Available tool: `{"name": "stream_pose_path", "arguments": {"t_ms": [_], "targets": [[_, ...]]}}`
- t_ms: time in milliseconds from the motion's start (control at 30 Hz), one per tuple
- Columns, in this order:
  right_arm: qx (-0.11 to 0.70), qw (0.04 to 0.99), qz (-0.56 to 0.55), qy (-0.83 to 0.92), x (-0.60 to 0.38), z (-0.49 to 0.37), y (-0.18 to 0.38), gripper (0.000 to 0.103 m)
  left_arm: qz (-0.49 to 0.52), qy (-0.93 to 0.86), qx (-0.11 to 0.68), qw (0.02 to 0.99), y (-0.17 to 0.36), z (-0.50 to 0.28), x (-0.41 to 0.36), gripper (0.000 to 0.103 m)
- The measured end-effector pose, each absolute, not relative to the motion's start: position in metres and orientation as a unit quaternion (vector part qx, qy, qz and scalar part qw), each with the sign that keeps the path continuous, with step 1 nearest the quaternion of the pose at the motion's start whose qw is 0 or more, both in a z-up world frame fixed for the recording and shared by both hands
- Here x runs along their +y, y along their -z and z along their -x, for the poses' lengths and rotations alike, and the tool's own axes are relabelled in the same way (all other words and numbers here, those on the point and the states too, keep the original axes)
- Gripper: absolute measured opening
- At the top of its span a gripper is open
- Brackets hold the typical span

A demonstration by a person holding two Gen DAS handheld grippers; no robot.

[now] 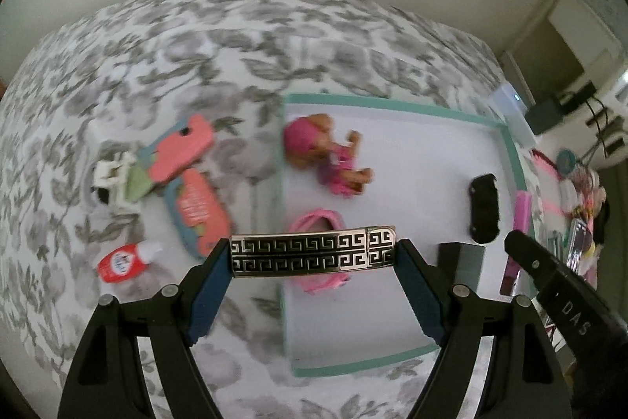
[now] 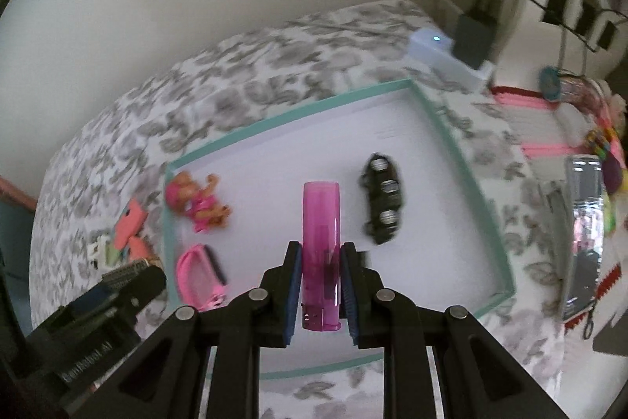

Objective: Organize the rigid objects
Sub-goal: 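Carry both items into the tray and open the right tool to release the lighter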

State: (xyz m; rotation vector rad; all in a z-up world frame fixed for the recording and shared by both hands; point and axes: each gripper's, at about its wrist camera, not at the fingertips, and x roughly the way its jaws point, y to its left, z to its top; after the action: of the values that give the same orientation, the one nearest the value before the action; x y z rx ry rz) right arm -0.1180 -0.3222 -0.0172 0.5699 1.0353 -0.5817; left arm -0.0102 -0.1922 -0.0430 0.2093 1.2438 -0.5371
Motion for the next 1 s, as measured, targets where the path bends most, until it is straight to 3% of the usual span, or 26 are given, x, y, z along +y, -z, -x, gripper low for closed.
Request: {"name": "stream_pose_path", "arguments": {"t_ms": [367, 1000], "targets": [[0.479, 0.766, -0.274, 0.33, -0.359, 0.141, 0.021, 0.021, -0.132, 0.28, 0.574, 0.758, 0.06, 0.031, -0.238, 0.083], [0.529, 0.705, -0.287, 0.375, -0.38, 0.157, 0.07, 0.021, -0.161, 0.28, 0.6, 0.732, 0.089, 0.045, -0.245, 0.083]]}}
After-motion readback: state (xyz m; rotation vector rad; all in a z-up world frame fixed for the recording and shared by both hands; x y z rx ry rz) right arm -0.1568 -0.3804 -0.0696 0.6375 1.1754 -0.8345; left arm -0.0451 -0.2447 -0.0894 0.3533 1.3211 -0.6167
